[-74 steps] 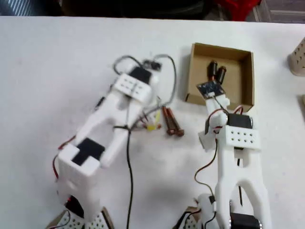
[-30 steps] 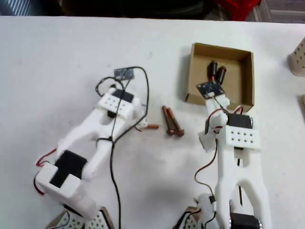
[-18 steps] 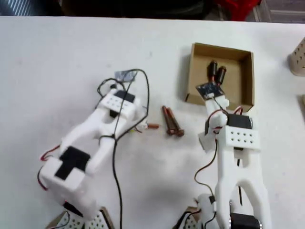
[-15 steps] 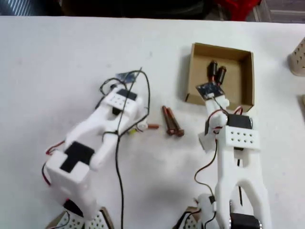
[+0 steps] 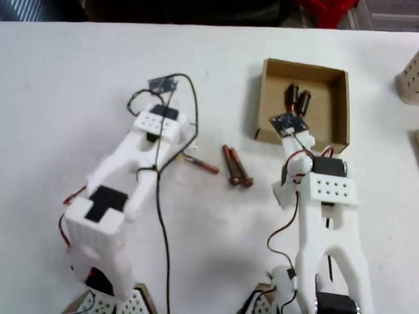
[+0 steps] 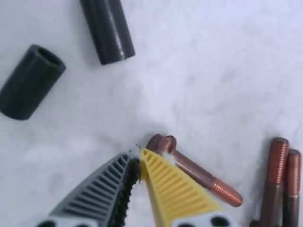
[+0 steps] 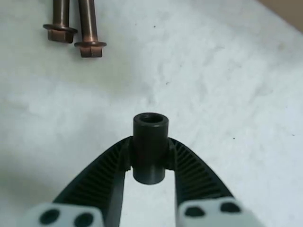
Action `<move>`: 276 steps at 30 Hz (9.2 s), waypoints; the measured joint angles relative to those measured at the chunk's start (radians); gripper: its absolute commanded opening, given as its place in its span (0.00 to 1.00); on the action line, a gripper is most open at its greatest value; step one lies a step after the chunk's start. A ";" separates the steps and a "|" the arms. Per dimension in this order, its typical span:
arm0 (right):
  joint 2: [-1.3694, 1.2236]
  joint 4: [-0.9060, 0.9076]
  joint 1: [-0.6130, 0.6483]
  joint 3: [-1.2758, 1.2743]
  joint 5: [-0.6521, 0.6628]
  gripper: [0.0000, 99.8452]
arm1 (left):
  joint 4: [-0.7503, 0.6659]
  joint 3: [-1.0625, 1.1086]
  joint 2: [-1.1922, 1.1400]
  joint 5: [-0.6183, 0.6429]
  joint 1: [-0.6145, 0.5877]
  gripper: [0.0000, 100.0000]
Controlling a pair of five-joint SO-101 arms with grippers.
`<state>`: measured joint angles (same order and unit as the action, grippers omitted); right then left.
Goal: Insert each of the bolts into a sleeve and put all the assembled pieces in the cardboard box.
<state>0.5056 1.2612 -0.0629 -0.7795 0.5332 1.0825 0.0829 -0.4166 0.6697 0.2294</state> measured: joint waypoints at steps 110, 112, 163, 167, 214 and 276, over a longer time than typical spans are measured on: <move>0.563 -1.697 0.629 -0.893 -0.635 0.02 | -0.221 0.071 0.112 -0.370 -0.210 0.02; 0.562 -1.711 0.628 -0.893 -0.635 0.02 | -0.230 0.104 0.147 -0.399 -0.209 0.02; -0.080 -2.239 0.631 -0.862 -0.635 0.02 | -0.842 1.085 1.511 -0.605 0.239 0.02; -0.080 -2.239 0.631 -0.862 -0.635 0.02 | -0.905 1.085 1.410 -0.605 0.239 0.02; -0.084 -2.239 0.614 -0.862 -0.608 0.02 | -0.936 1.085 1.343 -0.606 0.238 0.03; 0.098 -1.519 0.265 -0.598 -0.605 0.02 | -0.683 1.226 1.433 -0.606 -0.110 0.02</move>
<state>0.6038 -0.2578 0.2025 -1.3779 -0.0713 0.3997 1.3088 1.0165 0.0637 0.1189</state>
